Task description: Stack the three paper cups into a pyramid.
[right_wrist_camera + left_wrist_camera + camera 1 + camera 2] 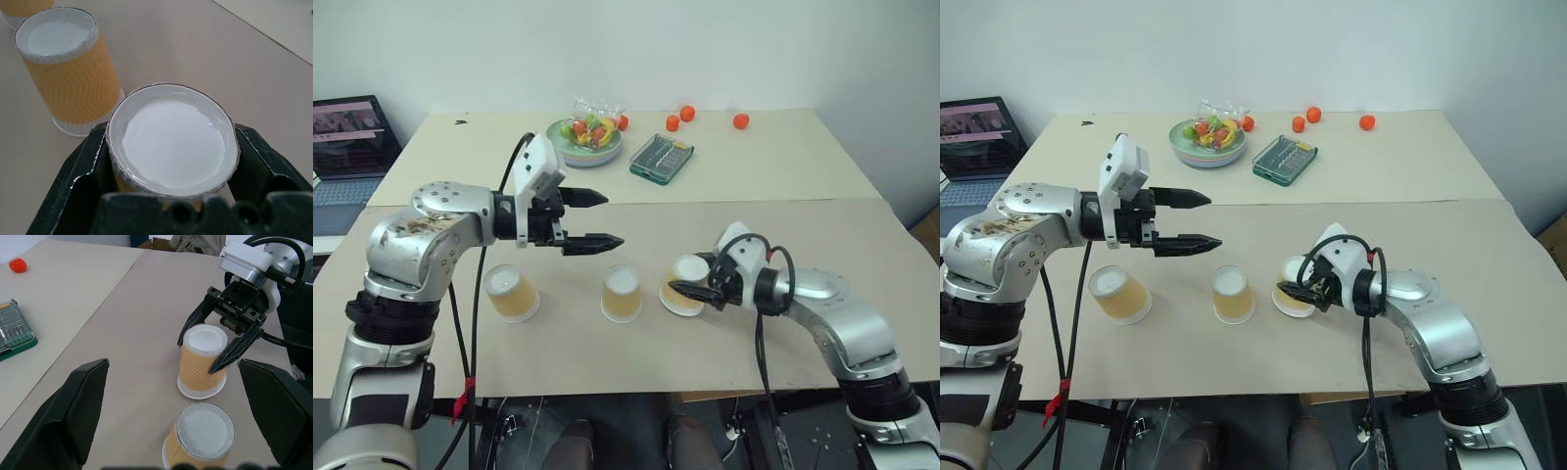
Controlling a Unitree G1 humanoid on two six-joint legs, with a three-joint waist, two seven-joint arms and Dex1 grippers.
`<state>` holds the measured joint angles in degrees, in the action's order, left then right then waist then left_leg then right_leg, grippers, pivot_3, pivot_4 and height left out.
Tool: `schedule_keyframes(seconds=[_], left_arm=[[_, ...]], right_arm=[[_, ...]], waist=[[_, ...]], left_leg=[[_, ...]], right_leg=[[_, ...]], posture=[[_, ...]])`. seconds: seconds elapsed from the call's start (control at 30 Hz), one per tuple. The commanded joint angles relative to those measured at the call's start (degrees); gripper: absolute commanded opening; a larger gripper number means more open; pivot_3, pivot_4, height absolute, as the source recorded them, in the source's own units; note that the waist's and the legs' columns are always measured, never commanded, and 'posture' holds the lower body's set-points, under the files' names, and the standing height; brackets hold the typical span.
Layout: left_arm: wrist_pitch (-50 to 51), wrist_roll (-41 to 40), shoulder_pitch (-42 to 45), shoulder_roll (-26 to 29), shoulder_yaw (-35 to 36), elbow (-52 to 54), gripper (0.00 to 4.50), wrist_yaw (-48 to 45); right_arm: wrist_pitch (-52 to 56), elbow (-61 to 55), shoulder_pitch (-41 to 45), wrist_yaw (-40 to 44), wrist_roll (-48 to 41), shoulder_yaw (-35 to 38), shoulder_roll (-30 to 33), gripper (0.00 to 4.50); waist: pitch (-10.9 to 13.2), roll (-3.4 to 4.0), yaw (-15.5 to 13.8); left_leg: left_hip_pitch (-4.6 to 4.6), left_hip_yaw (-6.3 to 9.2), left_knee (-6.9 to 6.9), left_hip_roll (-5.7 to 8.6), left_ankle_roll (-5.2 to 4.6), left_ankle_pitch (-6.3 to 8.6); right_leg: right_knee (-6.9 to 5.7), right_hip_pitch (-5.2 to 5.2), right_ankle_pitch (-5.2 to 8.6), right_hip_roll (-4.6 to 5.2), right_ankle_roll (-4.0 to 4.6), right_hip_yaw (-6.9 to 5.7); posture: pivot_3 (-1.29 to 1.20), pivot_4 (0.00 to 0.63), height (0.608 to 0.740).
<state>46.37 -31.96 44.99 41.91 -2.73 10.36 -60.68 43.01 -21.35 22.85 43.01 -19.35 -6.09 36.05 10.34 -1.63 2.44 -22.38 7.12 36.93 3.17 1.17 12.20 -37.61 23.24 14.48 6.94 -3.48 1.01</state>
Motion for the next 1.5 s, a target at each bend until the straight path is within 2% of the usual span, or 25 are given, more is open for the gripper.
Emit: schedule_keyframes(seconds=[0.03,0.47,0.53,0.57,0.6,0.93,1.07,1.3,1.5], left_arm=[[-0.5,-0.5,1.6,0.2,0.9,0.6,4.5,0.0],[-0.4,-0.5,1.2,0.0,0.9,0.8,4.5,0.1],[-0.4,-0.5,1.3,-0.1,0.9,0.8,4.5,0.2],[-0.4,-0.5,1.3,-0.1,0.9,0.8,4.5,0.1],[-0.5,-0.5,1.3,-0.1,0.9,0.8,4.5,0.1],[-0.9,-0.2,1.6,-0.4,0.6,0.4,4.5,-0.2],[-1.3,0.1,2.1,-0.9,0.3,-0.3,4.5,-0.4],[-1.9,0.4,2.5,-1.4,-0.2,-1.2,4.5,-0.9],[-1.4,0.0,2.9,-0.5,0.4,-1.8,4.5,-1.9]], right_arm=[[0.2,-2.9,0.3,-0.9,-0.9,-0.2,-1.2,2.79],[1.7,-5.3,-0.3,-3.4,-0.3,-3.5,-4.4,2.79],[0.9,-5.0,-0.2,-3.6,0.2,-3.7,-4.4,3.8],[0.5,-4.8,-0.1,-3.7,0.3,-3.8,-4.4,4.0],[0.2,-4.6,0.0,-3.6,0.5,-3.9,-4.4,4.45],[2.0,-6.9,1.8,-2.1,-1.3,-1.6,-2.1,4.48],[7.9,-11.3,3.3,-0.6,-7.2,3.2,0.7,4.48],[14.2,-15.0,6.3,-3.0,-13.7,7.2,1.1,4.48],[15.1,-13.9,3.8,0.6,-16.9,16.4,10.2,4.48]], waist=[[0.0,0.0,0.0],[0.0,0.0,0.0],[0.0,0.0,0.0],[0.0,0.0,0.0],[0.0,0.0,0.0],[0.0,0.0,0.0],[0.0,0.0,-0.1],[0.0,0.0,0.0],[0.0,-0.02,-0.5]], left_leg=[[0.0,0.0,0.0,0.0,0.0,0.0],[0.01,0.02,0.0,-0.01,0.0,0.0],[0.01,0.01,0.0,-0.01,0.0,0.0],[0.01,0.01,0.0,-0.01,0.0,0.0],[0.02,0.02,0.0,-0.01,0.0,0.0],[0.02,0.01,0.0,0.0,0.0,0.0],[0.01,0.02,0.0,-0.01,0.0,0.0],[0.01,0.03,0.0,-0.02,0.0,0.0],[-0.05,0.03,0.01,0.03,-0.01,0.0]], right_leg=[[0.0,0.0,0.0,0.0,0.0,0.0],[-0.01,0.0,0.0,-0.01,0.0,-0.01],[-0.01,0.0,0.0,-0.01,0.0,-0.01],[-0.02,0.0,0.0,-0.01,0.0,0.0],[-0.02,0.0,0.0,-0.01,0.0,-0.01],[-0.02,0.0,0.0,-0.01,0.0,0.0],[-0.01,0.0,0.0,-0.01,0.0,-0.01],[-0.01,0.0,0.0,-0.01,0.0,-0.03],[0.03,0.0,0.0,0.02,0.0,-0.05]], posture=[[0.0,0.15,0.74],[0.0,0.15,0.74],[0.0,0.15,0.74],[0.0,0.15,0.74],[0.0,0.15,0.74],[0.0,0.15,0.74],[0.0,0.15,0.74],[0.0,0.15,0.74],[0.0,0.15,0.74]])
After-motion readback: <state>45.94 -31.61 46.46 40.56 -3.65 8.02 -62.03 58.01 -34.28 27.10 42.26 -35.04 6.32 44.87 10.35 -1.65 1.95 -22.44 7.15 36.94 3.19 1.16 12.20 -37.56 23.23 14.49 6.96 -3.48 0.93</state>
